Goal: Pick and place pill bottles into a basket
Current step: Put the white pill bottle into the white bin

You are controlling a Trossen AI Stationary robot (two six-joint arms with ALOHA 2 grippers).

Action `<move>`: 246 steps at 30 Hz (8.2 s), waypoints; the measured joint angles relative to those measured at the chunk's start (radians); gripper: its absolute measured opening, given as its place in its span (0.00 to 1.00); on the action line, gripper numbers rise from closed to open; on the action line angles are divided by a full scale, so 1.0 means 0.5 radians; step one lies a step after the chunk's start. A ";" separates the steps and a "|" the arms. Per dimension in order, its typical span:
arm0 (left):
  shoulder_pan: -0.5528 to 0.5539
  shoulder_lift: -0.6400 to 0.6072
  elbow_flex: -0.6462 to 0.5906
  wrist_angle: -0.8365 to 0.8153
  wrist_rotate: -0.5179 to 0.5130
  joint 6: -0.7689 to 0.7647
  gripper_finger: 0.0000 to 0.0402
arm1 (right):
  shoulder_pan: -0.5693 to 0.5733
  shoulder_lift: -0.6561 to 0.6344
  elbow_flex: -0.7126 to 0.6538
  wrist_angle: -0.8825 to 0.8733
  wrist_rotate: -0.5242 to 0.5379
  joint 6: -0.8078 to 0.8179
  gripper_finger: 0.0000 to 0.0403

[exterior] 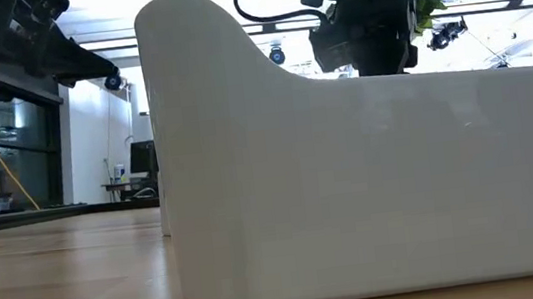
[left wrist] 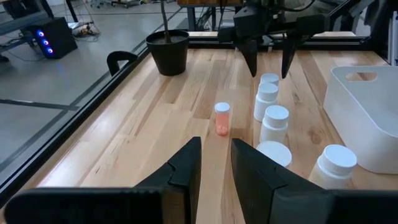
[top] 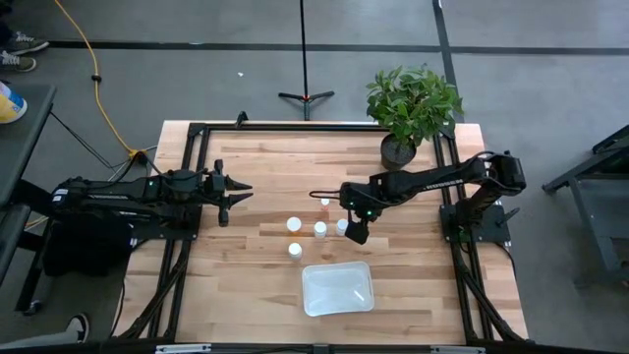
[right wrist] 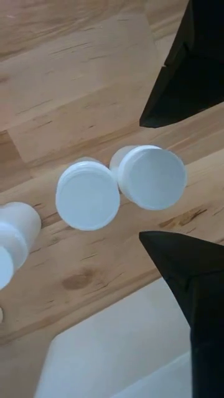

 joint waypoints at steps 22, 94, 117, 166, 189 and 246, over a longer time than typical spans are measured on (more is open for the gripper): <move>0.000 0.000 0.000 0.001 0.000 -0.005 0.31 | 0.000 0.128 0.000 0.002 -0.031 0.011 0.69; 0.000 -0.001 0.000 0.002 -0.001 -0.052 0.31 | 0.977 0.376 1.040 -0.541 0.328 0.968 0.37; 0.000 0.000 0.000 -0.014 -0.001 -0.059 0.31 | 0.881 0.607 1.040 -0.718 0.319 1.190 0.37; -0.001 0.000 -0.001 -0.013 -0.001 -0.059 0.31 | 0.930 0.610 0.863 -0.350 0.312 1.414 0.62; 0.000 -0.001 0.000 -0.012 -0.001 -0.058 0.31 | 0.626 0.607 1.407 -0.786 0.733 0.800 0.63; 0.000 -0.001 -0.001 -0.012 0.000 -0.058 0.31 | 0.079 0.903 1.403 -1.136 0.304 0.318 0.78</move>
